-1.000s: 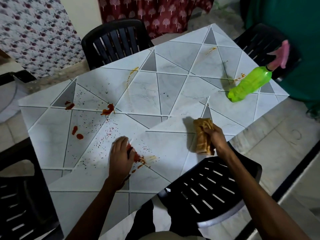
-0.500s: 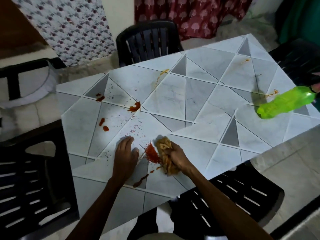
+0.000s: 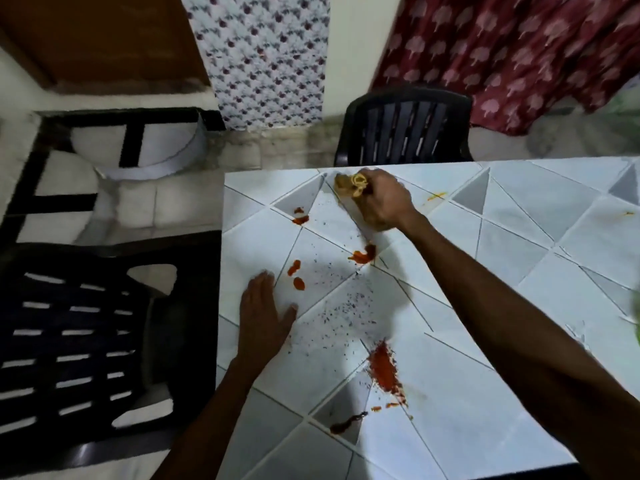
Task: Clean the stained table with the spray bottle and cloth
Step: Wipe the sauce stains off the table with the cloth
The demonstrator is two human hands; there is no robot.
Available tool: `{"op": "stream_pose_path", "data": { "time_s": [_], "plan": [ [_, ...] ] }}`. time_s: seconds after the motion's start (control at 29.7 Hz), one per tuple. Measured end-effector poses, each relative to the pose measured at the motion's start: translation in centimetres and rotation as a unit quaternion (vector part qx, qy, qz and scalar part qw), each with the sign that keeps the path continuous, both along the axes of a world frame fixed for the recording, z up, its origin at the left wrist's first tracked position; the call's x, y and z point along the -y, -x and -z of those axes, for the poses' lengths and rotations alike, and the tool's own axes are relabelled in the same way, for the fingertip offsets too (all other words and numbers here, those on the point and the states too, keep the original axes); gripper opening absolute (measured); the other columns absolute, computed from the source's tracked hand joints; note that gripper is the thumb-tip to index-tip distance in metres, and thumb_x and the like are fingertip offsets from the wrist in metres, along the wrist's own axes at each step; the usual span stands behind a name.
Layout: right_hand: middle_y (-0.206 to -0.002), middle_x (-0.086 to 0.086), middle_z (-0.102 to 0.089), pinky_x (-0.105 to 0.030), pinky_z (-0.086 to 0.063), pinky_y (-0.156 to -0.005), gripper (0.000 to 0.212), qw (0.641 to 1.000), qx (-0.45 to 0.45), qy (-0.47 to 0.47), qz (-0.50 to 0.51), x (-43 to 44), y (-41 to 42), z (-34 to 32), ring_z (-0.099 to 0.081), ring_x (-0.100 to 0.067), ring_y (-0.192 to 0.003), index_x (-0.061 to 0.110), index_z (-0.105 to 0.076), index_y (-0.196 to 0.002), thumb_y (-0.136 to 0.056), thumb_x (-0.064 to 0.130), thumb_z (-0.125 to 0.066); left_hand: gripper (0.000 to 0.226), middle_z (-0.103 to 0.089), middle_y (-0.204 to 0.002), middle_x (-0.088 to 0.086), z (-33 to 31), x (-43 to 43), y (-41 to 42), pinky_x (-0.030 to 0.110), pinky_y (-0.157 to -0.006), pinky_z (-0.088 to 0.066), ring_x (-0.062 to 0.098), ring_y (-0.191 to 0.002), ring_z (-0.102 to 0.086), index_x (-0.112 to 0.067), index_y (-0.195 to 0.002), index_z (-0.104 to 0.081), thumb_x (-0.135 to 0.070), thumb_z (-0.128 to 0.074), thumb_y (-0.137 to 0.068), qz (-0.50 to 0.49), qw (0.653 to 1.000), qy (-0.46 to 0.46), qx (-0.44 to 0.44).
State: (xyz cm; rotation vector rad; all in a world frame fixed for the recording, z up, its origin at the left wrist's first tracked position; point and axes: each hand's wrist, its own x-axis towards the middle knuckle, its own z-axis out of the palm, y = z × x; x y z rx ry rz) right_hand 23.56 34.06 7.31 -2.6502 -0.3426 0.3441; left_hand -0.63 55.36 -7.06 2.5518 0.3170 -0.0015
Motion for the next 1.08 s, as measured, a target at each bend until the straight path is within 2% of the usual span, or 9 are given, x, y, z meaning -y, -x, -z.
{"op": "stream_pose_path", "data": {
  "time_s": [0.07, 0.24, 0.37, 0.47, 0.64, 0.81, 0.94, 1.01, 1.08],
  "plan": [
    [-0.119, -0.012, -0.063, -0.038, -0.047, -0.082, 0.029, 0.999, 0.022, 0.041, 0.004, -1.5, -3.8, 1.6, -0.062, -0.036, -0.110, 0.029, -0.059, -0.121, -0.093, 0.023, -0.055, 0.087, -0.027, -0.160, 0.014, 0.5, -0.8, 0.0, 0.046, -0.121, -0.021, 0.032, -0.148, -0.023, -0.006, -0.153, -0.026, -0.062, -0.042, -0.089, 0.006, 1.000, -0.011, -0.005],
    [-0.132, -0.012, -0.061, -0.040, -0.047, -0.094, 0.044, 0.998, -0.034, 0.051, -0.002, -4.1, -6.2, 5.7, -0.059, -0.036, -0.118, 0.025, -0.058, -0.134, -0.092, 0.031, -0.067, 0.086, -0.019, -0.164, 0.008, 1.1, -1.6, 0.0, 0.040, -0.123, -0.011, 0.027, -0.151, -0.015, -0.010, -0.156, -0.018, -0.062, -0.041, -0.092, 0.022, 0.999, -0.027, -0.027],
    [-0.156, -0.007, -0.042, -0.058, -0.043, -0.107, 0.065, 0.990, -0.027, 0.123, -0.061, -5.0, -2.5, 8.2, -0.042, -0.036, -0.139, 0.030, -0.044, -0.149, -0.090, 0.040, -0.069, 0.085, -0.019, -0.164, 0.008, 0.9, -1.3, -0.1, 0.042, -0.124, -0.012, 0.026, -0.152, -0.015, -0.011, -0.156, -0.019, -0.061, -0.044, -0.092, 0.014, 0.999, -0.014, -0.031],
    [-0.147, -0.006, -0.054, -0.057, -0.045, -0.103, 0.051, 0.992, -0.023, 0.082, -0.096, -4.4, 1.2, 9.9, -0.052, -0.034, -0.131, 0.037, -0.052, -0.141, -0.092, 0.038, -0.065, 0.084, -0.021, -0.163, 0.009, 0.8, -1.2, -0.1, 0.041, -0.123, -0.011, 0.027, -0.151, -0.016, -0.010, -0.156, -0.019, -0.059, -0.045, -0.092, 0.015, 1.000, -0.016, -0.023],
    [-0.157, -0.002, -0.040, -0.063, -0.026, -0.115, 0.056, 0.982, -0.072, 0.112, -0.134, -2.0, 11.0, 9.7, -0.031, -0.030, -0.145, 0.033, -0.044, -0.149, -0.095, 0.027, -0.060, 0.085, -0.019, -0.164, 0.010, 0.5, -1.2, 0.1, 0.038, -0.123, -0.006, 0.027, -0.152, -0.014, -0.009, -0.156, -0.018, -0.062, -0.036, -0.092, 0.027, 0.999, -0.027, -0.025],
    [-0.152, -0.006, -0.047, -0.062, -0.022, -0.117, 0.056, 0.978, -0.133, 0.075, -0.139, 1.3, 18.0, 9.4, -0.035, -0.034, -0.143, 0.027, -0.052, -0.145, -0.089, 0.026, -0.052, 0.087, -0.015, -0.165, 0.008, 0.2, -0.9, -0.1, 0.040, -0.124, -0.006, 0.025, -0.153, -0.009, -0.010, -0.157, -0.016, -0.064, -0.033, -0.091, 0.020, 0.999, -0.019, -0.041],
    [-0.126, -0.006, -0.065, -0.051, -0.050, -0.099, 0.044, 0.982, -0.134, 0.016, -0.134, 2.6, 18.2, 6.9, -0.058, -0.028, -0.118, 0.022, -0.065, -0.130, -0.088, 0.023, -0.051, 0.088, -0.018, -0.164, 0.010, 0.1, -0.6, 0.0, 0.045, -0.124, -0.010, 0.027, -0.152, -0.012, -0.009, -0.156, -0.019, -0.065, -0.032, -0.091, 0.016, 0.999, -0.028, -0.042],
    [-0.115, -0.005, -0.067, -0.041, -0.054, -0.088, 0.032, 0.988, -0.107, -0.009, -0.113, 3.0, 16.0, 4.7, -0.062, -0.026, -0.108, 0.022, -0.068, -0.121, -0.090, 0.018, -0.061, 0.087, -0.017, -0.164, 0.010, 0.1, -0.4, 0.0, 0.045, -0.124, -0.009, 0.027, -0.153, -0.010, -0.009, -0.156, -0.017, -0.065, -0.033, -0.091, 0.016, 0.998, -0.038, -0.044],
    [-0.109, -0.005, -0.069, -0.035, -0.052, -0.082, 0.034, 0.993, -0.082, -0.061, -0.065, 3.2, 13.2, 2.3, -0.064, -0.025, -0.101, 0.022, -0.070, -0.115, -0.083, 0.029, -0.059, 0.087, -0.014, -0.165, 0.009, 0.2, -0.4, 0.1, 0.044, -0.125, -0.005, 0.026, -0.153, -0.007, -0.010, -0.157, -0.015, -0.064, -0.035, -0.091, 0.015, 0.998, -0.036, -0.047]
  ]
}}
